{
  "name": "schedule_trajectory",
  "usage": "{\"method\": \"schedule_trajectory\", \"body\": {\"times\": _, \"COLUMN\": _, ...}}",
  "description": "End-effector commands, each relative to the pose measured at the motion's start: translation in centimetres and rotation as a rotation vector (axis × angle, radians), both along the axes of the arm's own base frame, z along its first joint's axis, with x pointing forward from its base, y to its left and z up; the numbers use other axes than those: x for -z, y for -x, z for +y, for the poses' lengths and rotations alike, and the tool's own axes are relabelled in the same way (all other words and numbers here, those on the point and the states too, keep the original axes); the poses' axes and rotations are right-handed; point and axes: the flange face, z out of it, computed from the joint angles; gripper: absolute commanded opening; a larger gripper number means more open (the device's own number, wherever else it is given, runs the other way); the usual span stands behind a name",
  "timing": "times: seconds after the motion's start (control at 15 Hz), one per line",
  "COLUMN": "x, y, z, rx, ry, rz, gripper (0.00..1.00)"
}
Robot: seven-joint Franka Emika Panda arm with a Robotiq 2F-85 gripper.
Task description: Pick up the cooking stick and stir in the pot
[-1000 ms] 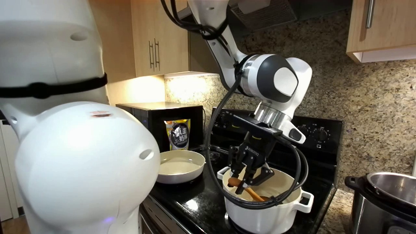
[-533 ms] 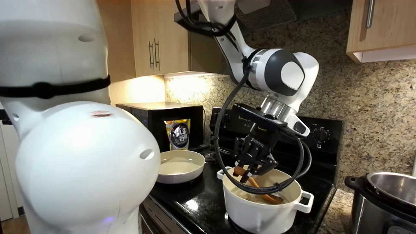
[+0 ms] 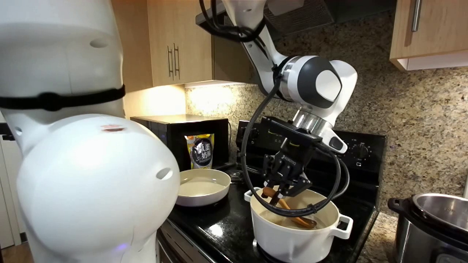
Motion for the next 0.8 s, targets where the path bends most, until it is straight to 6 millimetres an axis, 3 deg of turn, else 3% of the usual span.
{"method": "schedule_trajectory", "body": {"times": 0.0, "x": -0.4, "y": 2.2, "z": -0.9, "rx": 0.066, "ry": -0.016, "rz": -0.058, "gripper": 0.1}}
{"method": "schedule_trajectory", "body": {"times": 0.27, "x": -0.4, "y": 3.2, "z": -2.4, "rx": 0.14, "ry": -0.034, "rz": -0.086, "gripper": 0.1}}
{"method": "schedule_trajectory", "body": {"times": 0.73, "x": -0.8, "y": 2.0, "z": -4.1, "rx": 0.3, "ry": -0.093, "rz": -0.126, "gripper": 0.1}}
